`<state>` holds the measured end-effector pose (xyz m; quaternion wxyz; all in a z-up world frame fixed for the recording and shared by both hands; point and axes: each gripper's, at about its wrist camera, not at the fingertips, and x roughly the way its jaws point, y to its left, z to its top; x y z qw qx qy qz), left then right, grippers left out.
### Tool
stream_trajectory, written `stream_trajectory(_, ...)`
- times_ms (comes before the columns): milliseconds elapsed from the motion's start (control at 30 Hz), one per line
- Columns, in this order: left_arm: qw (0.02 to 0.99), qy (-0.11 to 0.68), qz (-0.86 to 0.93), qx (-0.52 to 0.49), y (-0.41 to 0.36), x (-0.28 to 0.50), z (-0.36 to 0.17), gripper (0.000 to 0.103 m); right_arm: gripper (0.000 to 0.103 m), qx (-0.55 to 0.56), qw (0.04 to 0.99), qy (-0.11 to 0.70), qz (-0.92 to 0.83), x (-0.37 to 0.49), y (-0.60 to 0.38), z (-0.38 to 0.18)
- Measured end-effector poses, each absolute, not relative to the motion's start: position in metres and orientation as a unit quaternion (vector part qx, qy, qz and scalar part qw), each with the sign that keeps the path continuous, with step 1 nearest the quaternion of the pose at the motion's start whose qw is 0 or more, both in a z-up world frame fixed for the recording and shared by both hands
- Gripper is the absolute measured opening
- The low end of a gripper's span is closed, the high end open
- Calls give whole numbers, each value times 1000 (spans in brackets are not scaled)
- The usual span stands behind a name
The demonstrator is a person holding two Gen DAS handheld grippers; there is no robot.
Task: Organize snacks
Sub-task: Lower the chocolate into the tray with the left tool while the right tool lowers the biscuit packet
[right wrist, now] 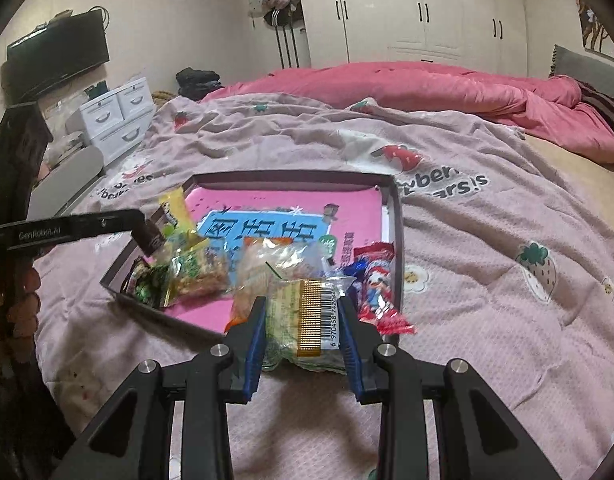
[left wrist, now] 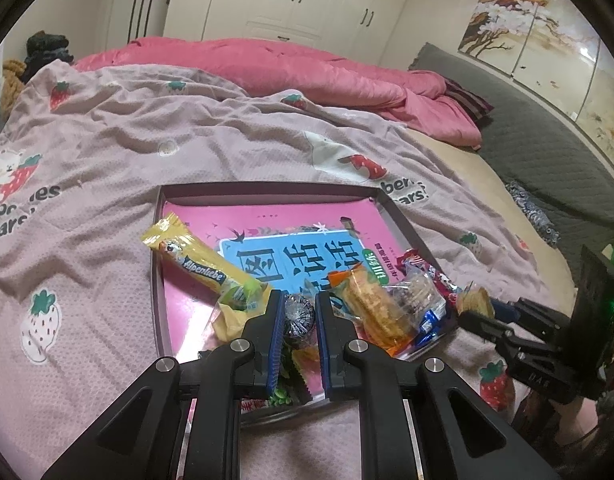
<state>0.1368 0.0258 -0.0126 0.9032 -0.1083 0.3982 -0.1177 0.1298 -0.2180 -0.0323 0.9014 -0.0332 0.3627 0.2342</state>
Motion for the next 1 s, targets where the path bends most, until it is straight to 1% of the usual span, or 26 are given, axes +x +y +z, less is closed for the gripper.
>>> stream_trajectory(533, 903, 407, -102, -95, 27, 143, -24, 16, 34, -24, 907, 357, 220, 160, -216, -42)
stream_trajectory(1000, 903, 412, -87, -86, 30, 145, -31, 16, 35, -34, 903, 341, 258, 164, -196, -45)
